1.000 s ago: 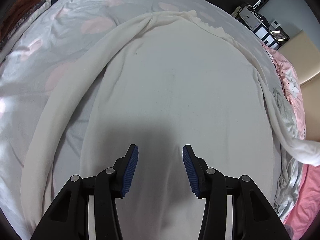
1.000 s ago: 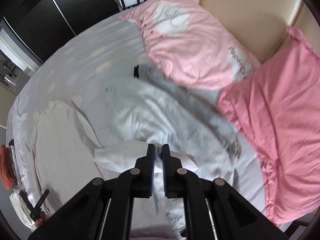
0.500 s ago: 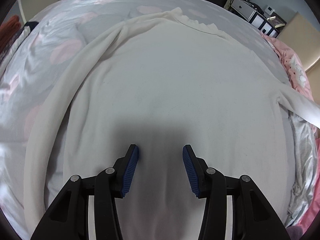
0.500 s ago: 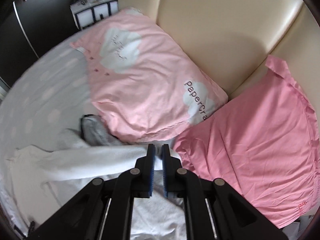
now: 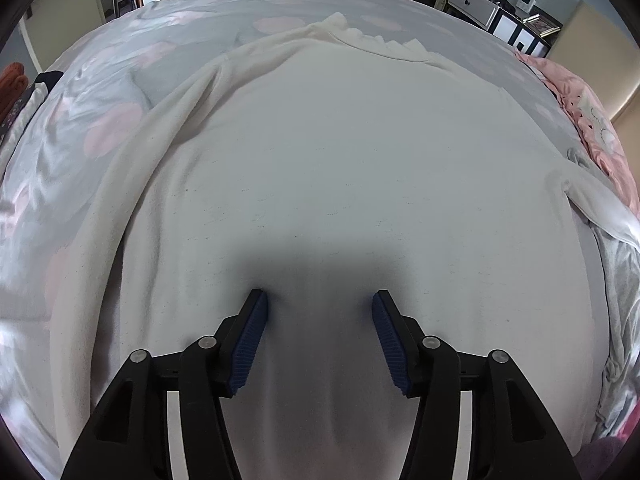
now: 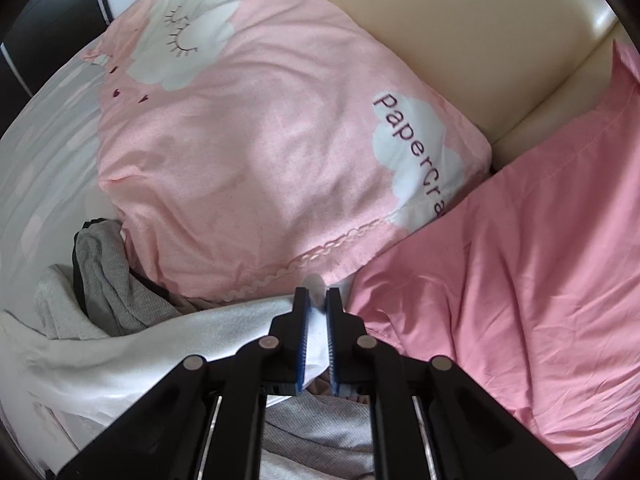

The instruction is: Fold clothes

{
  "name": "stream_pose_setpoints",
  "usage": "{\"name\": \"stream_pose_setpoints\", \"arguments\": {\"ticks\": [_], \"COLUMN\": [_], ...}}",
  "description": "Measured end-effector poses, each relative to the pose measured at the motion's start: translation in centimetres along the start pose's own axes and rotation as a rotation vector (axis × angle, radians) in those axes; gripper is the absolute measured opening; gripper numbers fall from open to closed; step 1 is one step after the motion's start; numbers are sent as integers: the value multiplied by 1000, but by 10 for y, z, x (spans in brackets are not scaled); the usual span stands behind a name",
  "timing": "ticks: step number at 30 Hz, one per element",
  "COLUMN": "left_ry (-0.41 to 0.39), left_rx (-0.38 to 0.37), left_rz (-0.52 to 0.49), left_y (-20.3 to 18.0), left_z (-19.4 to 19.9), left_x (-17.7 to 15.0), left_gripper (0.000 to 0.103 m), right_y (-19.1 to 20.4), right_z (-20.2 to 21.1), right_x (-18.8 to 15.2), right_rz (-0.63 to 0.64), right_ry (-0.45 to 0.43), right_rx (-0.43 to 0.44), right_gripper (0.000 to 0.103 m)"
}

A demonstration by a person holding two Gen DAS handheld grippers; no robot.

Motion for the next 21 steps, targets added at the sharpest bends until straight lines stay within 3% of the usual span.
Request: {"name": "stream_pose_setpoints", "arguments": {"ticks": [3,5,13,19,21], "left_ry": [-1,1,8,17,15], "left_rx": [-2,-21,-85,-32,-16], "left_rz": [-4,7,56,26,12], "left_y": [0,2,13,6,4], "left_z": [1,4,14,3,1], "left_x": [0,-2,-11,-8,-8], "left_gripper": [56,56,56,56,58], "right_y": [2,-4,-39,-54,-47], "right_z": [13,17,-38,-82,-91], "right_x": [-5,-11,-50,-60,-59], "right_rz": [25,-2,-225,-406,-401], "right_ry": [-36,-30,106,136,156], "right_rx": [-31,0,280,540,556], "right_gripper": [21,25,25,25,25]}}
Point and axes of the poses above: each gripper's, at about its wrist camera, not at the fingertips, and z roughly against the way its jaws point, y to its left, x to its top, the point moved 2 cm from there along -z, roughly the way its jaws point, and after that the axes turned 11 degrees about y, right-handed, at the moved point
